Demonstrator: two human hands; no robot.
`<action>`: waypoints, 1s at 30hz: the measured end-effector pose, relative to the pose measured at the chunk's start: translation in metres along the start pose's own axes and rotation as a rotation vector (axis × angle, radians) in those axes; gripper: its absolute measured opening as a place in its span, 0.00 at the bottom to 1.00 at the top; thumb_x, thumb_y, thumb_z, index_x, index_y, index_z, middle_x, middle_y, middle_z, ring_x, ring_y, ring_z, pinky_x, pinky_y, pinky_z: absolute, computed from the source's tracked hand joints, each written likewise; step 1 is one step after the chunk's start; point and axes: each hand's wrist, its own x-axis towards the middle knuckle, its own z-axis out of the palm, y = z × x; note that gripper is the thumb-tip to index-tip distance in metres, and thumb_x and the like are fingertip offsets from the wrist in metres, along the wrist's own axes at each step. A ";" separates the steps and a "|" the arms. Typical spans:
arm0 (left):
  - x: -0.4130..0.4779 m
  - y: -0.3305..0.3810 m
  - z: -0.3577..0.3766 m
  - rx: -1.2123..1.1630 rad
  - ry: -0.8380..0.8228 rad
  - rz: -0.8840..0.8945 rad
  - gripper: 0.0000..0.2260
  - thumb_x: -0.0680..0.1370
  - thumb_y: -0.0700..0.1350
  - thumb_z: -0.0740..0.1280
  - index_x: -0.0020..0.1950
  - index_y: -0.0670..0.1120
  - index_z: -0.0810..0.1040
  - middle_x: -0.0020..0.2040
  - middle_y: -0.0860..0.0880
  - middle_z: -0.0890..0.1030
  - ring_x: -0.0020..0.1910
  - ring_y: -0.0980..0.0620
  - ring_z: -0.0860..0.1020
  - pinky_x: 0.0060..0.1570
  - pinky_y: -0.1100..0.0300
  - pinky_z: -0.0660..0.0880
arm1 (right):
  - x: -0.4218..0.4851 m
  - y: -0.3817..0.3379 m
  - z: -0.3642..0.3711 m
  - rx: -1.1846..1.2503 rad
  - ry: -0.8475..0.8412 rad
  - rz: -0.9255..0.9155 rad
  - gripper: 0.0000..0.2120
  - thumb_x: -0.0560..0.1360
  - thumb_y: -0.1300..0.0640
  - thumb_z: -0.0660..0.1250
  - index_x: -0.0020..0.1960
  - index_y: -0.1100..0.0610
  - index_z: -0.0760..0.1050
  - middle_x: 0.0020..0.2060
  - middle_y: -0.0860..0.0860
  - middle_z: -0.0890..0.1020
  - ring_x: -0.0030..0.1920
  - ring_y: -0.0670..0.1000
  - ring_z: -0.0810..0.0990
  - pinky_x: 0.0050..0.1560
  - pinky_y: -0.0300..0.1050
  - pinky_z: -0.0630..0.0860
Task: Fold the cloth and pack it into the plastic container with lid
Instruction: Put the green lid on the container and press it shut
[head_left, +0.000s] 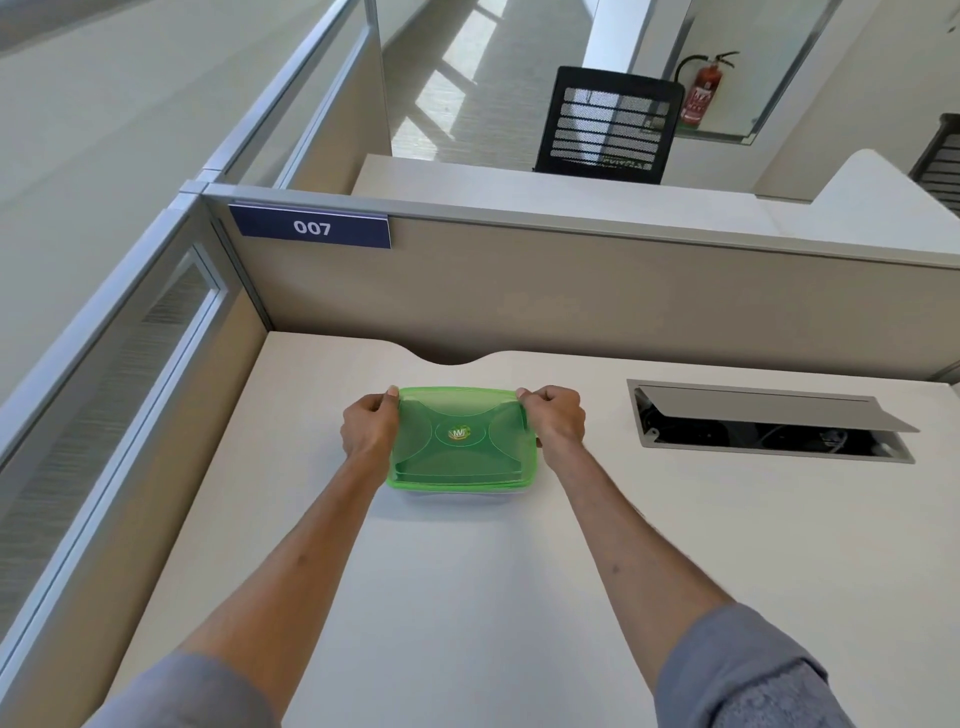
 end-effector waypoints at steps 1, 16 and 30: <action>0.001 0.000 0.001 -0.001 0.010 0.008 0.19 0.86 0.56 0.67 0.69 0.45 0.85 0.66 0.41 0.85 0.65 0.37 0.81 0.71 0.43 0.77 | 0.001 0.001 0.001 0.042 -0.001 0.022 0.14 0.78 0.51 0.77 0.40 0.57 0.77 0.38 0.54 0.81 0.41 0.59 0.77 0.57 0.63 0.86; -0.001 -0.002 -0.001 0.078 -0.018 0.068 0.20 0.88 0.56 0.63 0.72 0.44 0.81 0.71 0.42 0.83 0.67 0.38 0.79 0.70 0.45 0.76 | -0.004 0.004 -0.001 0.146 -0.037 0.069 0.13 0.78 0.49 0.77 0.52 0.59 0.84 0.53 0.55 0.87 0.54 0.60 0.85 0.62 0.62 0.84; -0.076 -0.062 -0.034 0.044 -0.014 0.144 0.17 0.85 0.54 0.68 0.70 0.47 0.80 0.56 0.44 0.86 0.55 0.38 0.85 0.62 0.36 0.82 | -0.063 0.066 -0.026 0.225 -0.163 0.133 0.14 0.79 0.54 0.72 0.55 0.64 0.81 0.54 0.61 0.87 0.43 0.58 0.84 0.42 0.54 0.85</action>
